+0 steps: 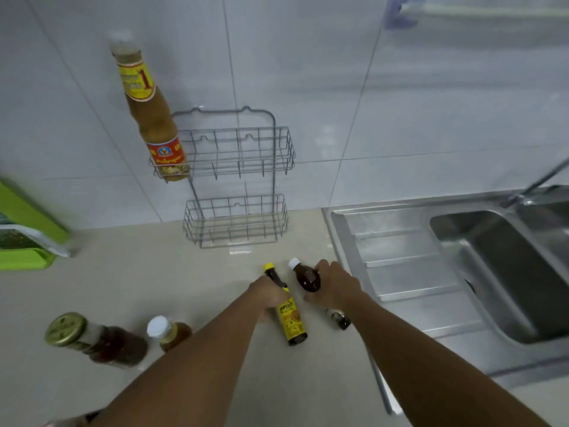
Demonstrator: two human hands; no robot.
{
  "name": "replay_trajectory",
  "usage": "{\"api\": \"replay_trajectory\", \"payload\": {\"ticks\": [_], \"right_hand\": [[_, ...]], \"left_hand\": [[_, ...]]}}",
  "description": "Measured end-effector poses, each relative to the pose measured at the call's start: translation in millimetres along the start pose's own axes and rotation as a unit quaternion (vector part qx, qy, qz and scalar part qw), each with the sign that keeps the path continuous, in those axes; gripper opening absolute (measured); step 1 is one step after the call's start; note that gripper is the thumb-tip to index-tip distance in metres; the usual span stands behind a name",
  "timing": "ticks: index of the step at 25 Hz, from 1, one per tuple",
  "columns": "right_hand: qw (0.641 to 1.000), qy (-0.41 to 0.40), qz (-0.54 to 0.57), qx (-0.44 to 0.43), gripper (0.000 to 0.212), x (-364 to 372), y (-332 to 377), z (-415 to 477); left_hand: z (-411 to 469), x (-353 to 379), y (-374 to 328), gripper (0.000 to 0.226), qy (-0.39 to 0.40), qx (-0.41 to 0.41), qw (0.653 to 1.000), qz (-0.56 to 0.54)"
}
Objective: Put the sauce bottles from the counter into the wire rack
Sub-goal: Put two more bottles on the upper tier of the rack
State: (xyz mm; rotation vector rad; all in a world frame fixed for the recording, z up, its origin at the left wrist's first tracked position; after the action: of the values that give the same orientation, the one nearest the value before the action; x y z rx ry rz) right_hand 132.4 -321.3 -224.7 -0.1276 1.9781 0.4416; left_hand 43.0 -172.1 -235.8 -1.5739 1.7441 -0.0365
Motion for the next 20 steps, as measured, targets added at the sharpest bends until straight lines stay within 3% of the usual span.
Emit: {"api": "replay_trajectory", "payload": {"ticks": [3,6,11,15,20], "right_hand": [[0.999,-0.033,0.006,-0.003,0.060,8.2,-7.1,3.5],[0.999,-0.042,0.030,-0.006,0.049,10.1,-13.7,6.0],[0.978,-0.089,0.187,-0.012,0.052,-20.5,-15.0,-1.1],[0.920,-0.212,0.326,-0.045,0.040,-103.3,23.4,-12.8],[0.828,-0.333,0.426,-0.152,0.037,-220.3,102.3,-32.3]], "left_hand": [[19.1,17.3,10.4,0.066,-0.054,-0.010,0.998,-0.019],[23.5,27.9,5.9,0.058,-0.053,0.023,0.998,-0.010],[2.0,12.2,-11.7,0.044,-0.072,0.096,0.993,-0.010],[-43.0,-52.4,-65.6,0.044,-0.112,0.234,0.965,-0.046],[-121.9,-179.1,-135.5,0.052,-0.233,0.380,0.893,-0.069]]}}
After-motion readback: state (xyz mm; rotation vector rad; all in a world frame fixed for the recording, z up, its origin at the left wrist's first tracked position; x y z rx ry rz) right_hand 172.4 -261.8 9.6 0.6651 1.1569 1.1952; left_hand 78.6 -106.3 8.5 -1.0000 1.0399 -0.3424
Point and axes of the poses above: each hand's wrist, its own z-axis towards the middle knuckle, its own x-axis out of the palm, y = z × x, the point moved 6 cm from there along z, towards the middle knuckle, and after that the axes turned 6 degrees about -y, right-handed, at the moved point
